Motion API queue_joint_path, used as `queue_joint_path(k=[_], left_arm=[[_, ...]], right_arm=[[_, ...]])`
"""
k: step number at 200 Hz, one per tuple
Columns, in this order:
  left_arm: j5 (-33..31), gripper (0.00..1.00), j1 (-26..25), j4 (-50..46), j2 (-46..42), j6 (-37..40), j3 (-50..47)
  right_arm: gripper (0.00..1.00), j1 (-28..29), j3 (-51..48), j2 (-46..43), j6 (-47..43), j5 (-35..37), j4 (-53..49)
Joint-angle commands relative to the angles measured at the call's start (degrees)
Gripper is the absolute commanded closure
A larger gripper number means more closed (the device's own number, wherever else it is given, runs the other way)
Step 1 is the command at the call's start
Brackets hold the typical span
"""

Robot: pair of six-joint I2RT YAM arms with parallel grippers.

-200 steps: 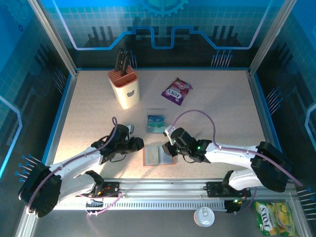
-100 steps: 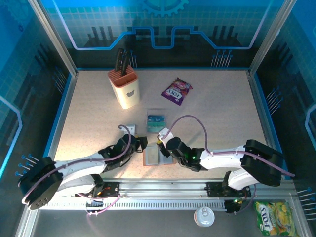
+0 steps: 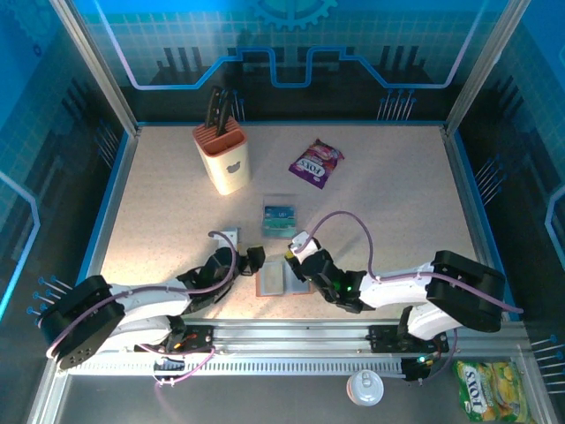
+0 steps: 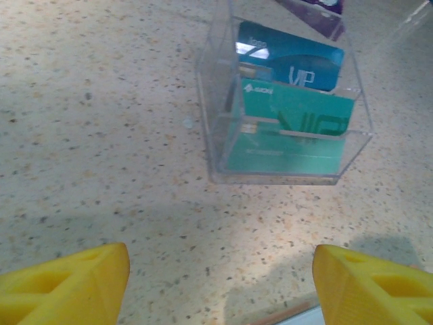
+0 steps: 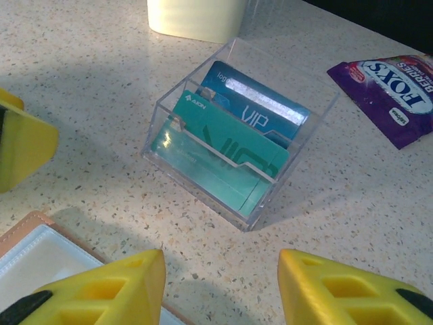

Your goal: Take the credit cards out of the card holder

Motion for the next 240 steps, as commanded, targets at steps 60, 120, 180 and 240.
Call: queue_joint_path(k=[60, 120, 180, 240], left_arm=[[3.81, 0.19, -0.10, 7.51, 1.11, 1.92, -1.03], [3.26, 0.20, 0.96, 1.85, -2.02, 1.58, 0.62], [12.41, 0.21, 1.56, -11.99, -6.51, -0.42, 8.40], [15.38, 0.19, 2.92, -23.82, -13.48, -5.34, 10.50]], right_arm=[[0.40, 0.59, -4.51, -2.02, 1.31, 3.40, 7.45], [0.39, 0.30, -2.29, -4.66, 1.70, 3.71, 2.02], [0.37, -0.67, 4.20, -9.31, 11.05, -4.58, -17.42], [0.36, -1.64, 7.58, -12.10, 23.26, -13.40, -30.29]])
